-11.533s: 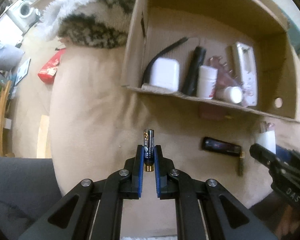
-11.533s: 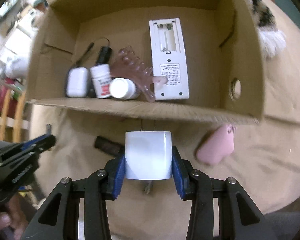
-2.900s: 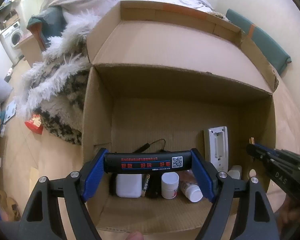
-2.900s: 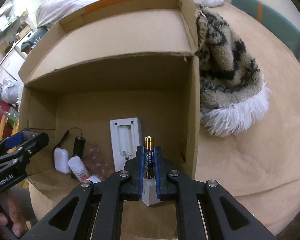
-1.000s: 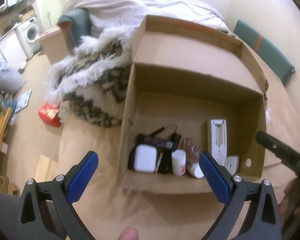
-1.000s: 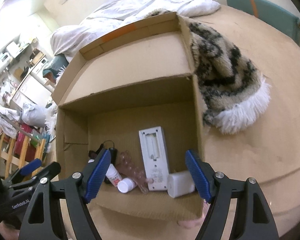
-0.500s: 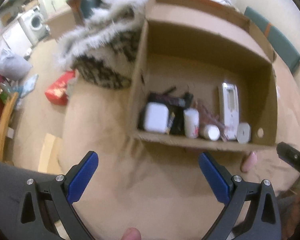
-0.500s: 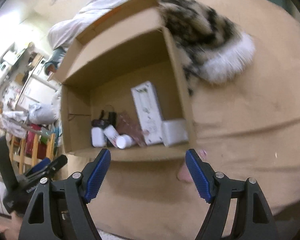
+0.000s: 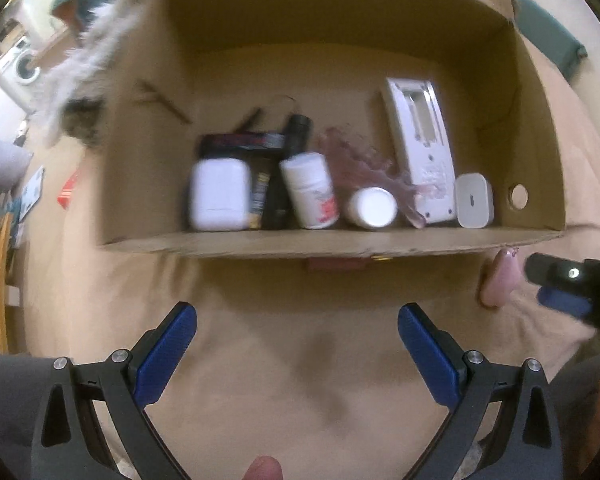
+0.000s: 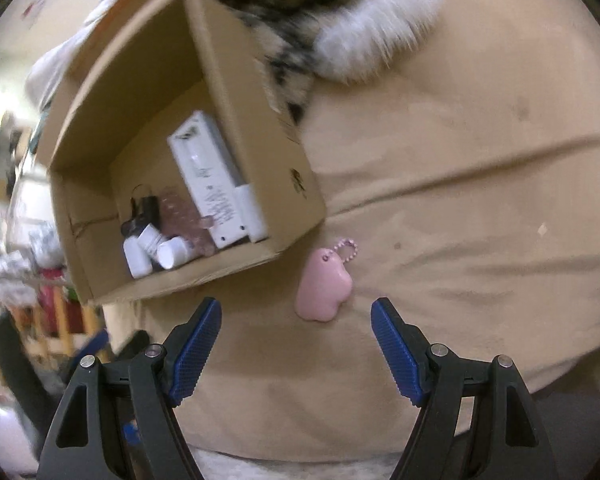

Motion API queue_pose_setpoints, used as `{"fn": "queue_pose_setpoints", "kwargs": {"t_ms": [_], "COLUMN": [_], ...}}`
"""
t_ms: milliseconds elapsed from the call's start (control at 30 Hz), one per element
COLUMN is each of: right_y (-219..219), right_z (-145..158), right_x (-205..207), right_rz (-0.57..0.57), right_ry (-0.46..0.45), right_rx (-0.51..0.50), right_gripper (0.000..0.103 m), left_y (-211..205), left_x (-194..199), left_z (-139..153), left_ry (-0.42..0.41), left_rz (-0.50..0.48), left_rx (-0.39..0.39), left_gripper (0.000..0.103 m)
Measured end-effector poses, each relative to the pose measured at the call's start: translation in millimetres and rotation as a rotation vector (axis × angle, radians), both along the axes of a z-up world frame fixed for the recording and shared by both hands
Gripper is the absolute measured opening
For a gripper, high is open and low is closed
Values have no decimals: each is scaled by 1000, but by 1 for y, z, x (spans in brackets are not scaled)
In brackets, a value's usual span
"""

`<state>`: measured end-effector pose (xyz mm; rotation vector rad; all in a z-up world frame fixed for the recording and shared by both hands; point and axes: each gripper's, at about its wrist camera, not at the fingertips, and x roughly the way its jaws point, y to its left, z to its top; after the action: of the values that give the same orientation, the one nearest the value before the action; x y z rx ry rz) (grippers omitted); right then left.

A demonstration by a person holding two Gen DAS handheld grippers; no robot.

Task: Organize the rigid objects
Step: 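Withdraw both tools from the box toward the pink items on the sheet, then grasp the pink bottle with the left tool while the right tool grasps the pink massager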

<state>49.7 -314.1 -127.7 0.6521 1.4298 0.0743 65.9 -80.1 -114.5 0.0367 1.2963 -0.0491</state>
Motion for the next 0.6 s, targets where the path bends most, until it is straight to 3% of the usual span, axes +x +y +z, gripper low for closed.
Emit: {"fn": "queue_pose_setpoints", "kwargs": {"t_ms": [100,267,433,533,600], "right_y": [-5,0,6,7,9], "right_z": [-15,-15,-20,-23,-27], "right_x": [5,12,17,21,22], "right_rz": [-34,-25,-29,-29,-20], "right_ry": [52,44,63,81,83], "right_rx": [-35,-116,-110,-109,-121], "right_gripper": [81,81,81,81,81], "left_y": [-11,-36,-46,-42,-39], "left_x": [11,27,40,49,52], "left_z": [-13,-30,-39,-49,-50], "left_ry": [17,-5,-30,3,6], "left_rz": [21,-26,-48,-36,-33], "left_rx": [-24,27,79,48,25], "left_gripper": [100,100,98,59,59]}}
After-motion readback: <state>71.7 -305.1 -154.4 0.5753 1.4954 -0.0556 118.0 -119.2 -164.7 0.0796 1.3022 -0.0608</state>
